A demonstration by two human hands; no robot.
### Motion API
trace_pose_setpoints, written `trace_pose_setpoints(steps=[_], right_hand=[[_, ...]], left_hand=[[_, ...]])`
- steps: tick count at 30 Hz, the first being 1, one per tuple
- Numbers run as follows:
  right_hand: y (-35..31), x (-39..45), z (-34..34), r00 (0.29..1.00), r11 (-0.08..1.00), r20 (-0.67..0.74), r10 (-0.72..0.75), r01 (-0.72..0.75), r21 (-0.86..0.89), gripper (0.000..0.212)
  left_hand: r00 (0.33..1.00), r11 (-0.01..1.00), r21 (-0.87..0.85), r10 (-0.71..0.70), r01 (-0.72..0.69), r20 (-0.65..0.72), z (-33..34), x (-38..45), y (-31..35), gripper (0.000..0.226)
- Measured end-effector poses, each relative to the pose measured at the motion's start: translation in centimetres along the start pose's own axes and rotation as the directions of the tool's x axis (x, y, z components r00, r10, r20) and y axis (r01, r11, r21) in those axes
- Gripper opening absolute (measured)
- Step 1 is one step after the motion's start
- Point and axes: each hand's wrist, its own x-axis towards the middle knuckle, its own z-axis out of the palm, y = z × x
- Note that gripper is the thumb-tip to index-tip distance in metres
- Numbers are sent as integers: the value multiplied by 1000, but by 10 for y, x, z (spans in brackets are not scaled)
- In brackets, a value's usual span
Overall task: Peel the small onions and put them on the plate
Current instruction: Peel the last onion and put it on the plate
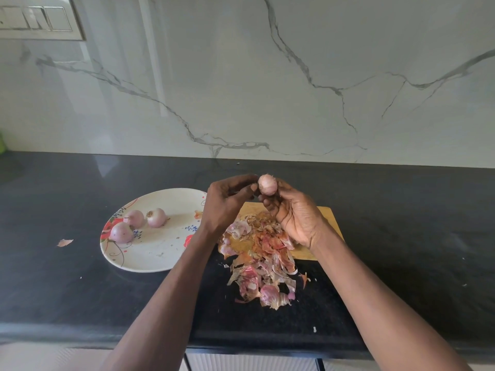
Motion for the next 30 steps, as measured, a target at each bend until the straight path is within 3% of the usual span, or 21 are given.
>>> trace_pose_setpoints(steps=[11, 19, 25, 30], right_hand=[[2, -2, 5, 999, 998, -47, -20, 17, -66, 21], [8, 2, 6, 981, 970, -119, -153, 126, -209, 9], [12, 2, 3, 951, 904, -126, -283, 220, -368, 19], [9, 2, 2, 952, 910, -137, -274, 210, -358, 18]], left_hand=[[999, 996, 75, 50, -49, -16, 0, -1, -1, 23], [996, 988, 125, 94, -91, -13, 1, -3, 1, 20], [1000, 1000, 1, 1, -1, -12, 4, -1, -2, 20], [995, 974, -207, -92, 96, 26, 5, 0, 5, 19]])
